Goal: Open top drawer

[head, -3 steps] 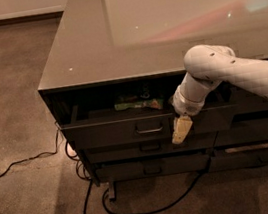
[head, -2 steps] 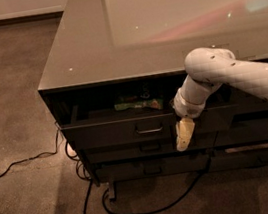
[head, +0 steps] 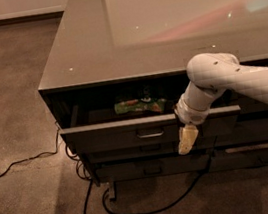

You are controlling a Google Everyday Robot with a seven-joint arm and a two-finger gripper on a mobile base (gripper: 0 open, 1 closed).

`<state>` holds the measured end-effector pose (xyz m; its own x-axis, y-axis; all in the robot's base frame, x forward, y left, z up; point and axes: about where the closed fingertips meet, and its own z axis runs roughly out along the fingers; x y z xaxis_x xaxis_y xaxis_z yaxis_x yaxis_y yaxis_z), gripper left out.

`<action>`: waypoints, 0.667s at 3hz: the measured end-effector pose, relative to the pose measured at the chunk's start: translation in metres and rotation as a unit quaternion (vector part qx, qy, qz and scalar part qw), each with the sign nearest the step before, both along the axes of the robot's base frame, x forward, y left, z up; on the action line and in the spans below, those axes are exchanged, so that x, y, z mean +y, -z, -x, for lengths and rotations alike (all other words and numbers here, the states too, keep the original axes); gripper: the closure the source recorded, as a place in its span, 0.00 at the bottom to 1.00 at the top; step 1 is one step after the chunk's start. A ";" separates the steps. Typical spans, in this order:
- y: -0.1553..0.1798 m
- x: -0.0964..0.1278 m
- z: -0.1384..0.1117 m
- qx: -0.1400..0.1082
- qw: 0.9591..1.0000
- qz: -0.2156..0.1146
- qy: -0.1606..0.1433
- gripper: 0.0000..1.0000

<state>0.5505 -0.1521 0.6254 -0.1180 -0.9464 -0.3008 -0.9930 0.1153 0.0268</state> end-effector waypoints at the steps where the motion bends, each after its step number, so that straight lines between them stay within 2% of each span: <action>1: -0.006 -0.006 0.024 -0.004 1.000 0.012 -0.001 0.41; 2: -0.007 -0.006 0.024 -0.004 1.000 0.012 -0.001 0.65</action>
Offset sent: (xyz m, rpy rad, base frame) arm -0.0824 -0.0249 0.0255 -0.0652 -0.0260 -0.0167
